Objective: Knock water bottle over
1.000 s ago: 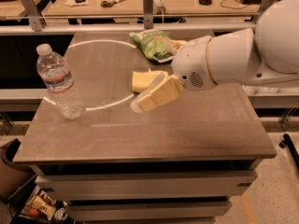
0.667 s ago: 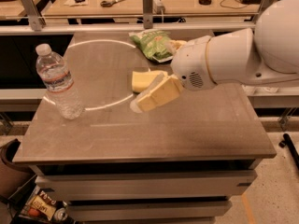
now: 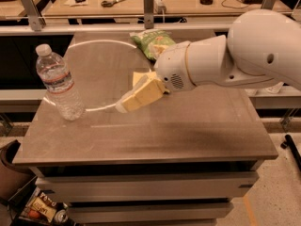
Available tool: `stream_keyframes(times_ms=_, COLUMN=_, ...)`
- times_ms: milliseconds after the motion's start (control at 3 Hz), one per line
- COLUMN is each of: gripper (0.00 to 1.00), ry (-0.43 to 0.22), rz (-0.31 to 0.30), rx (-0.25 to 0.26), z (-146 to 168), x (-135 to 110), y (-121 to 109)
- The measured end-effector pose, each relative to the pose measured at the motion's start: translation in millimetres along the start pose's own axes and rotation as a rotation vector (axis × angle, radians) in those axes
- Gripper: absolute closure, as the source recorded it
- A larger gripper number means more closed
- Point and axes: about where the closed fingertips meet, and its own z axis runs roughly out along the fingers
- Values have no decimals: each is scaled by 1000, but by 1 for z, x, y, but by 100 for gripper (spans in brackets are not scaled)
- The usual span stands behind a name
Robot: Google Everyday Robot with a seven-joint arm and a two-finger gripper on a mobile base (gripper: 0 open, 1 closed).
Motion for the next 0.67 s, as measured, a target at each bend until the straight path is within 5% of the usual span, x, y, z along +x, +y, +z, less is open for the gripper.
stream_keyframes(times_ms=667, gripper=0, ry=-105, rz=41, rx=-5, z=66, x=4, y=4)
